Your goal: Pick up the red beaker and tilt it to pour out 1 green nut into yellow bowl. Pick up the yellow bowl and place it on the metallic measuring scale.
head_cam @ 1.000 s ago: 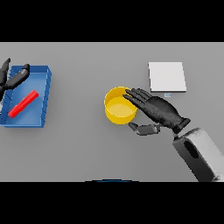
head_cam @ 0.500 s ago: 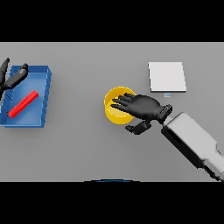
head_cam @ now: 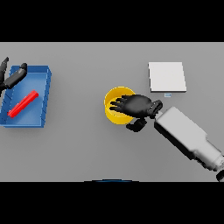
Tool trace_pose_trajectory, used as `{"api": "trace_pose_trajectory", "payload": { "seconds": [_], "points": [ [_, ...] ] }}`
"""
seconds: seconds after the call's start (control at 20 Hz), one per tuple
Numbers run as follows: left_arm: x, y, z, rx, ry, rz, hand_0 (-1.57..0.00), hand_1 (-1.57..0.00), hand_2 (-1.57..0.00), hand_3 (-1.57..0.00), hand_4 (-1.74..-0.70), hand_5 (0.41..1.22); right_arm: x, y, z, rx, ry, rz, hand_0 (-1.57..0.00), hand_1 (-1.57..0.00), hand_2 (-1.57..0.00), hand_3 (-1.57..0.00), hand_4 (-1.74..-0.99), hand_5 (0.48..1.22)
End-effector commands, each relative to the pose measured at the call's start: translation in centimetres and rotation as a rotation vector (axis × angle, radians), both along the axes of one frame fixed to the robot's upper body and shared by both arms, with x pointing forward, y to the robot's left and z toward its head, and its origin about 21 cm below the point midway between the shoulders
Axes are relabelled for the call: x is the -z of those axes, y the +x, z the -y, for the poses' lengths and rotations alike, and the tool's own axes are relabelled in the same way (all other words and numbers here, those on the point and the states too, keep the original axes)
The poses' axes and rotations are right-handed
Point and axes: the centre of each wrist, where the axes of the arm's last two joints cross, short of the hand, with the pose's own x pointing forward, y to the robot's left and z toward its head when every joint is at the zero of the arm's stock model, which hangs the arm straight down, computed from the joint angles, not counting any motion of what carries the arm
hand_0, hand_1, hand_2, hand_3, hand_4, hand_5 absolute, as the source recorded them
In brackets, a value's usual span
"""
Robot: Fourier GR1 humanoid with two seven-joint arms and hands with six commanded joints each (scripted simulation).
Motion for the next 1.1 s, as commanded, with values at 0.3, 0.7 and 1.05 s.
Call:
{"api": "trace_pose_trajectory", "payload": {
  "seconds": [0.3, 0.7, 1.05],
  "points": [
    [-0.3, -0.3, -0.3, -0.010, -0.006, 0.011, 0.00, 0.00, 0.00, 0.00, -0.71, 0.691, 0.6, 0.3, -0.7, 0.050, -0.003, -0.045, -0.29, -0.24, -0.18, -0.17, -1.387, 0.873],
    [-0.8, -0.6, -0.5, -0.003, -0.004, 0.013, 0.00, 0.00, 0.00, 0.00, -0.73, 0.698, 0.4, 0.3, -0.2, -0.010, 0.015, -0.043, -1.36, -1.34, -1.19, -1.04, -1.660, 1.163],
    [-0.4, -0.2, -0.4, 0.003, -0.003, 0.003, 0.00, 0.00, 0.00, 0.00, -0.72, 0.694, -0.3, 0.5, 0.4, 0.014, 0.055, -0.023, -1.53, -1.52, -1.32, -1.31, -1.724, 1.209]
  ]
}}
